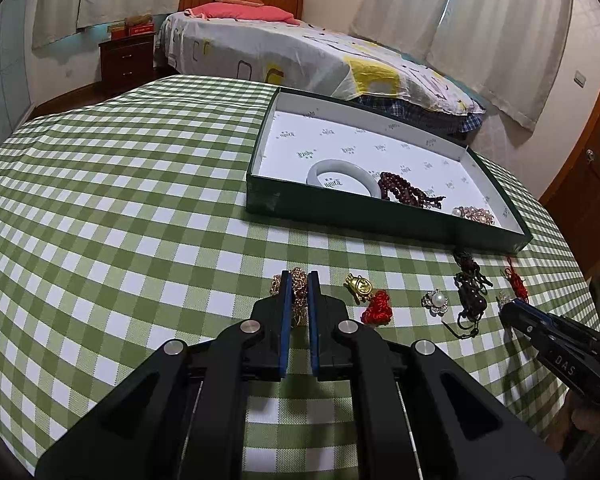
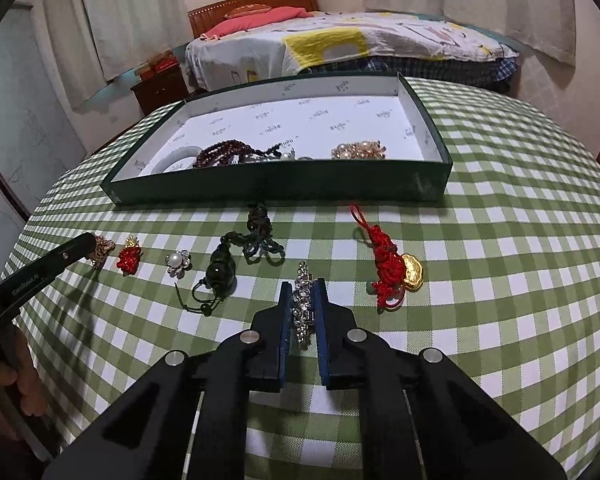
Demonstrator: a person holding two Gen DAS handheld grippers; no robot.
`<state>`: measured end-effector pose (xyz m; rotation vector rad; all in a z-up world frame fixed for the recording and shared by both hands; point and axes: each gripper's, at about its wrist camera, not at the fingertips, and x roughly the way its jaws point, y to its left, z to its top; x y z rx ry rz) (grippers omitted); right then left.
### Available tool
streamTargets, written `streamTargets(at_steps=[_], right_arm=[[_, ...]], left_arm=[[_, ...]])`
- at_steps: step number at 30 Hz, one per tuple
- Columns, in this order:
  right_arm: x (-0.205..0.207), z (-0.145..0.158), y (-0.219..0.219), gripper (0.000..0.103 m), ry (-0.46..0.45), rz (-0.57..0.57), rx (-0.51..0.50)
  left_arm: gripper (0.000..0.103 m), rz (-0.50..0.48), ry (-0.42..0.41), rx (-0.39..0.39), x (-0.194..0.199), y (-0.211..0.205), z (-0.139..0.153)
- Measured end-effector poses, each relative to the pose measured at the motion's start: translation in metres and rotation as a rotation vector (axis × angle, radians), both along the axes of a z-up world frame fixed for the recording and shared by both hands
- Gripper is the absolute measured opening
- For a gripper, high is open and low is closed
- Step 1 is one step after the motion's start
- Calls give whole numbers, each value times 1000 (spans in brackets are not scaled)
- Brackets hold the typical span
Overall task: Organize jewelry
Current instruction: 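Lift the gold chain into the tray and open the left tool while the right tool releases the pendant there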
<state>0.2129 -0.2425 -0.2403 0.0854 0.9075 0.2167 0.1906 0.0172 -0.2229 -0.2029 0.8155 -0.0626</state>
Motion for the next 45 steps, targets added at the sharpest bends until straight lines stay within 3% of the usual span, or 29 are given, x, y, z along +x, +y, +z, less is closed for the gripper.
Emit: streamTargets(at_steps=[13,25,30,38,45], right_arm=[[-9,18,-1,12,-74,6,1],[-12,49,-4,12,-151,4,38],[-8,70,-8,12,-206,-4,51],[20,115,-14,12,-342,-16,56],[65,139,-17,12,-435,-17,42]], left_arm=[[8,-3,-35,-7,-3,-1,13],[8,-28,-137,-24,-12,-8,59],[8,-45,-217,-33,-13,-11,91],[8,-73,-318,-25,11,-20,130],[8,-82,-388,-8,57,-29,149]])
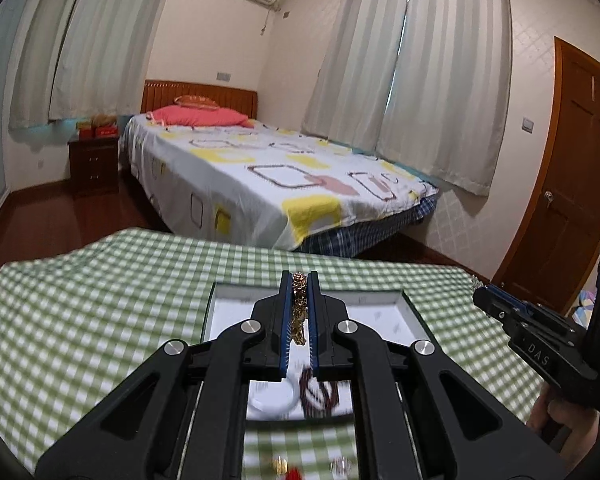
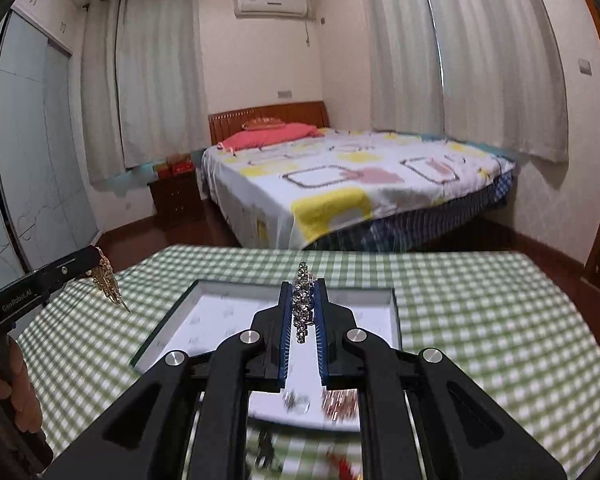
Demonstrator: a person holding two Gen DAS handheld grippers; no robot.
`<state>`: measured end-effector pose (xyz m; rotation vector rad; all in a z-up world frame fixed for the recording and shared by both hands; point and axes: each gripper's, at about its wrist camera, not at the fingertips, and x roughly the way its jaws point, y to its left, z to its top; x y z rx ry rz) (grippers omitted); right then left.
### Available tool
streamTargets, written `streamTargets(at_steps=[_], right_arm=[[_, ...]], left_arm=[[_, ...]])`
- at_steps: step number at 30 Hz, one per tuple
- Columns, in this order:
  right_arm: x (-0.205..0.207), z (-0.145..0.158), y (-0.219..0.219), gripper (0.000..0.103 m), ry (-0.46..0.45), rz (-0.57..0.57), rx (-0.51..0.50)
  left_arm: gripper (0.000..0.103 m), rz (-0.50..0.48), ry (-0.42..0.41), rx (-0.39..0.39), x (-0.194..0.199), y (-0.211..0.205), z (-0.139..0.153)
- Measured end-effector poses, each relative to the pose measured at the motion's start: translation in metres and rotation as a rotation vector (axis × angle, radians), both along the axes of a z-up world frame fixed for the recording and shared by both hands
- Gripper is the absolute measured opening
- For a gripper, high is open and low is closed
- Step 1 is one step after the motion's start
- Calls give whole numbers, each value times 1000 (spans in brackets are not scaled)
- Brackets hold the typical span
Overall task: Organize jewelry
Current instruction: 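Lift the gold chain into the tray and open the left tool while the right tool releases the pendant there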
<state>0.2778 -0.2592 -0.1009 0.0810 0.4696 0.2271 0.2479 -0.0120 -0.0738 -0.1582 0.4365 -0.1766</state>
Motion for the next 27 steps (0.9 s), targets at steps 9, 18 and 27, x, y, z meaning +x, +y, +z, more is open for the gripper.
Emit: streamTargets(at_steps=[9,18,27], right_arm=[[68,-24,-7,12,12,-11,1],[125,-82,-8,12,187,-6,-2],[155,-109,-8,12,340,-28,-31]], left_arm=[[8,4,43,38,83,-12,-25],[8,5,237,68,153,-11,-93],[8,-5,424,50,182,-5,-132]])
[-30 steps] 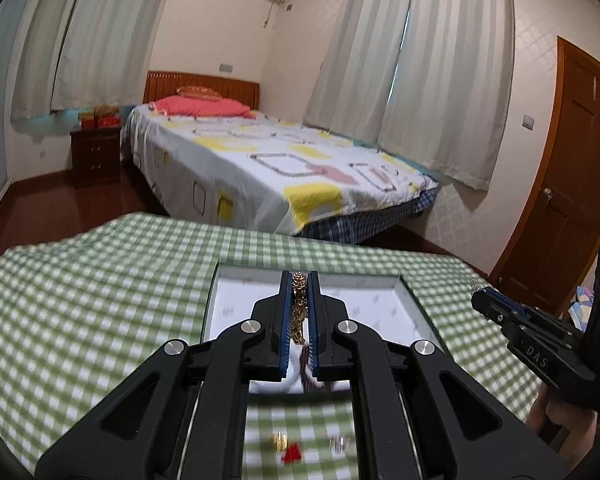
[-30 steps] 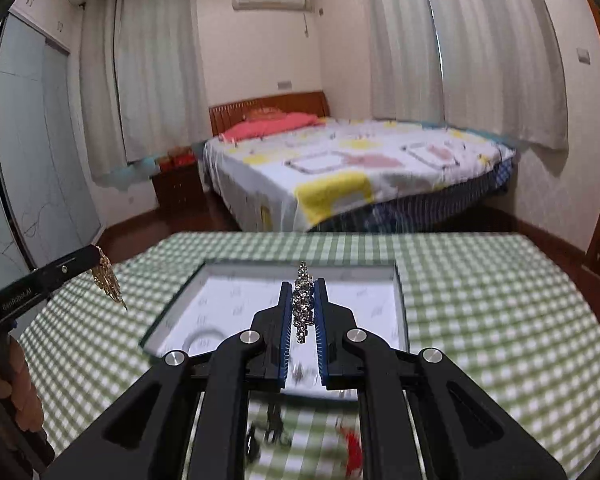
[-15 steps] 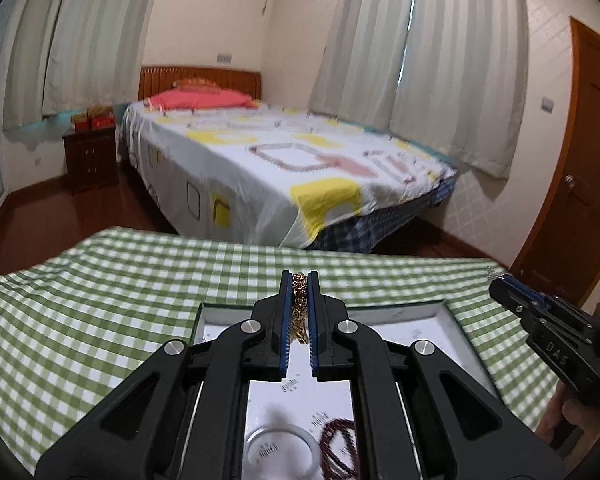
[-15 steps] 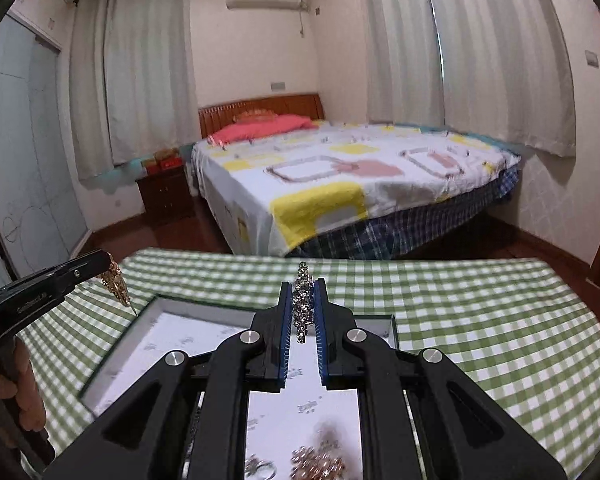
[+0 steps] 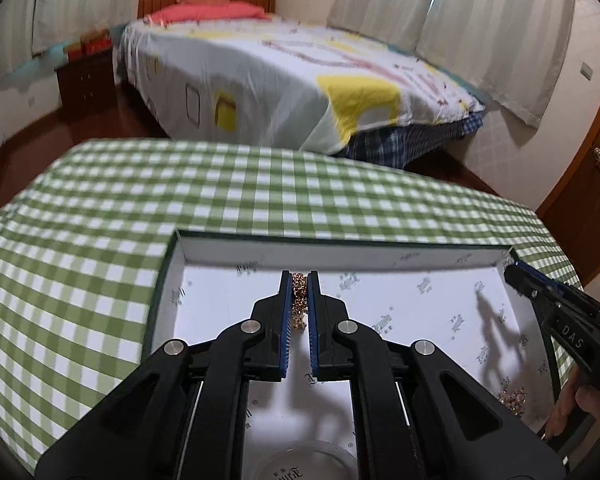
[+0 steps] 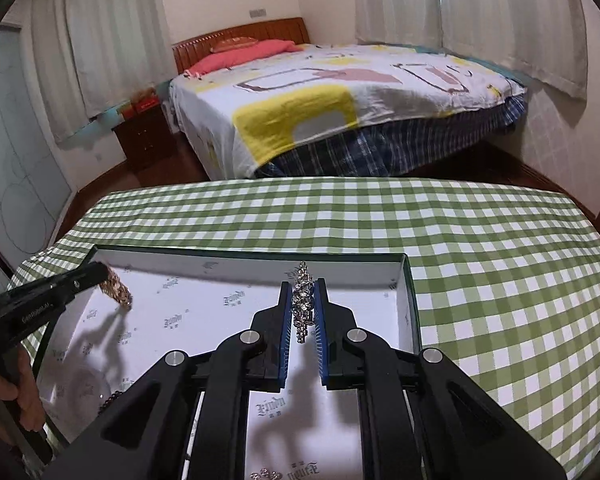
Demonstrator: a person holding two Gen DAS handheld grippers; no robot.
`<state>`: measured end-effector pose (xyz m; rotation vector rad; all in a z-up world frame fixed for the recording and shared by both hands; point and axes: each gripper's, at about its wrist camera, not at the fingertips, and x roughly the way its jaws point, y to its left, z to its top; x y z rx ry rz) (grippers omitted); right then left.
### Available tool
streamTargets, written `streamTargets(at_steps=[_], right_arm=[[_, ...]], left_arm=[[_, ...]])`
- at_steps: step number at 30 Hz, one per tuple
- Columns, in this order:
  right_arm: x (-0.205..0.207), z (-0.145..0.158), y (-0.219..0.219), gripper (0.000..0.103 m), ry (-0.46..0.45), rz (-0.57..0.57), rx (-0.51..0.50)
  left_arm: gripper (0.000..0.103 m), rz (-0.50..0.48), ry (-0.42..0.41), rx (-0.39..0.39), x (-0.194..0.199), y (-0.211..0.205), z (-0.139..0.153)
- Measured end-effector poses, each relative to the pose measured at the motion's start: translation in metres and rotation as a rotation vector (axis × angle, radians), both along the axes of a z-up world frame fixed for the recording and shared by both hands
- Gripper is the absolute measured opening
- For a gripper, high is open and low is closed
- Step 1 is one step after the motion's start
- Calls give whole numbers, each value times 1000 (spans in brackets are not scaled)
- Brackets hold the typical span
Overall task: Organize jewelry
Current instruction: 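Lift the gold chain into the tray and open the left tool while the right tool releases the pendant there, then withdraw both open tools from the tray back over the loose jewelry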
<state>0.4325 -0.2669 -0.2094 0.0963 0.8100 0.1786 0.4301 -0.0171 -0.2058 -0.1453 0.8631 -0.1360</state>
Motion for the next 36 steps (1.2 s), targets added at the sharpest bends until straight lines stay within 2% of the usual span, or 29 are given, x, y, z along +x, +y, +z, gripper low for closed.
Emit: streamTargets(at_steps=[3,6,8,10,11,13,18,27,36], right_arm=[[6,-6,-1,12,49,1,1],[9,-10,-5,14,75,-4,23],[10,-12,-7,22,89,-6,34],[8,-10,-8,43,83,-9,37],[7,-9,-8,44,72,-10,35],[4,-5,-7,44,50,-11,25],[-8,7,-11,45,-9,-26,41],[-74,47,-10,45,-171,-44,31],[-147,51,-10,45,-196,-60,47]], left_arm=[[8,6,21,0,4,0,-5],[19,15,21,5,5,1,-7],[30,22,22,3,6,1,-7],[40,23,17,-1,7,1,-6],[41,23,9,3,5,0,-5],[48,21,-5,4,3,0,-2],[55,26,-83,17,-14,0,14],[64,34,-235,15,-81,1,53],[65,54,-285,-1,-152,3,67]])
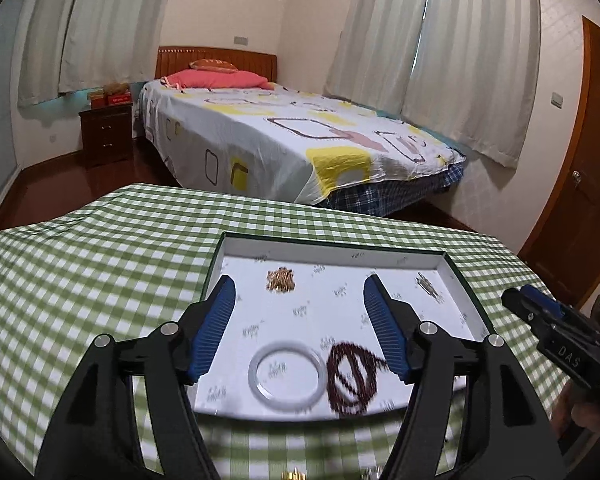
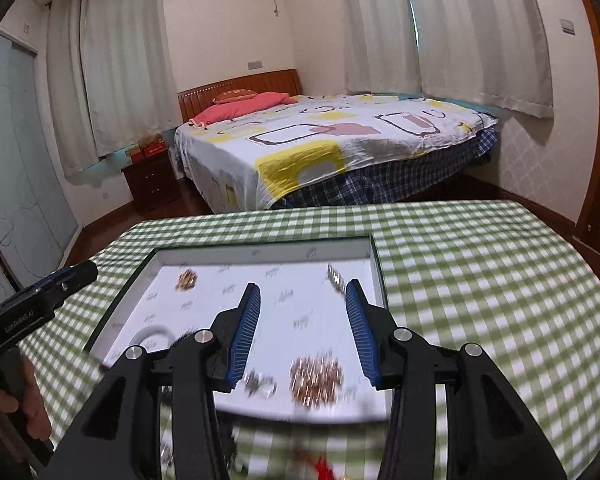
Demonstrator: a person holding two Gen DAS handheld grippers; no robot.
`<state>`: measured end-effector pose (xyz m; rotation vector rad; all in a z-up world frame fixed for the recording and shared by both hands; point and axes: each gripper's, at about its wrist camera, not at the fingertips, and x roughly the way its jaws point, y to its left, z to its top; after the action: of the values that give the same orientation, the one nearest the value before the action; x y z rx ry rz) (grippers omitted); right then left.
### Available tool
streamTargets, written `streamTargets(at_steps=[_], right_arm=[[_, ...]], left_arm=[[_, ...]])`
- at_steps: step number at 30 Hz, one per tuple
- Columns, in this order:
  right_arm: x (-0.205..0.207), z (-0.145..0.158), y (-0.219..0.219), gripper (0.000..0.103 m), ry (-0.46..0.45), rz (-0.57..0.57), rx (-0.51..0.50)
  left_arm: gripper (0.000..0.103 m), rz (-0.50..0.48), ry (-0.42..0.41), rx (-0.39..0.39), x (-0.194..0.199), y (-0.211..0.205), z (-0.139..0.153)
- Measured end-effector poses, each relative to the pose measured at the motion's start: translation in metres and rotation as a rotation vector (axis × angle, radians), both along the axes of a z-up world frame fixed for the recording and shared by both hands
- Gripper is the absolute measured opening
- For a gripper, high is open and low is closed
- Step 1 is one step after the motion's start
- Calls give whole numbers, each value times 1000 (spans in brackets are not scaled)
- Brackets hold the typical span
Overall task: Organize jewelry
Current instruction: 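Withdraw both open tools from the tray back over the loose jewelry, then grasp the red-and-gold charm with the left tool while the right tool grasps the red tassel knot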
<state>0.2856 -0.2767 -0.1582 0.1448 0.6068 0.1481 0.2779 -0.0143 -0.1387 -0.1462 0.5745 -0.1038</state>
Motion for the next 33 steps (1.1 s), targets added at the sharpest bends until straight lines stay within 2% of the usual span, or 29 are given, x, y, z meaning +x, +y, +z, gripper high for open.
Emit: streamTargets(at_steps=[6,13,17,23,28,33], right_arm=[[-34,-15,0,45,40,-6,-1],[-57,-35,1,45,102,0,-21],[-65,-49,1,44,145,-2,-27],[-63,-61,4,44,200,6,-39],[-56,-69,8,35,251,25,-50],[-51,-77,10,31,282,25,-64]], left_arm=[[66,14,9,-1,-38,2,-4],[66,35,40,-15,-70,7,-19],[66,45,58,5,-82,8,-28],[66,56,92,13,-89,13,-42],[66,53,128,16,-92,12,-52],[66,44,144,22,-91,11,-58]])
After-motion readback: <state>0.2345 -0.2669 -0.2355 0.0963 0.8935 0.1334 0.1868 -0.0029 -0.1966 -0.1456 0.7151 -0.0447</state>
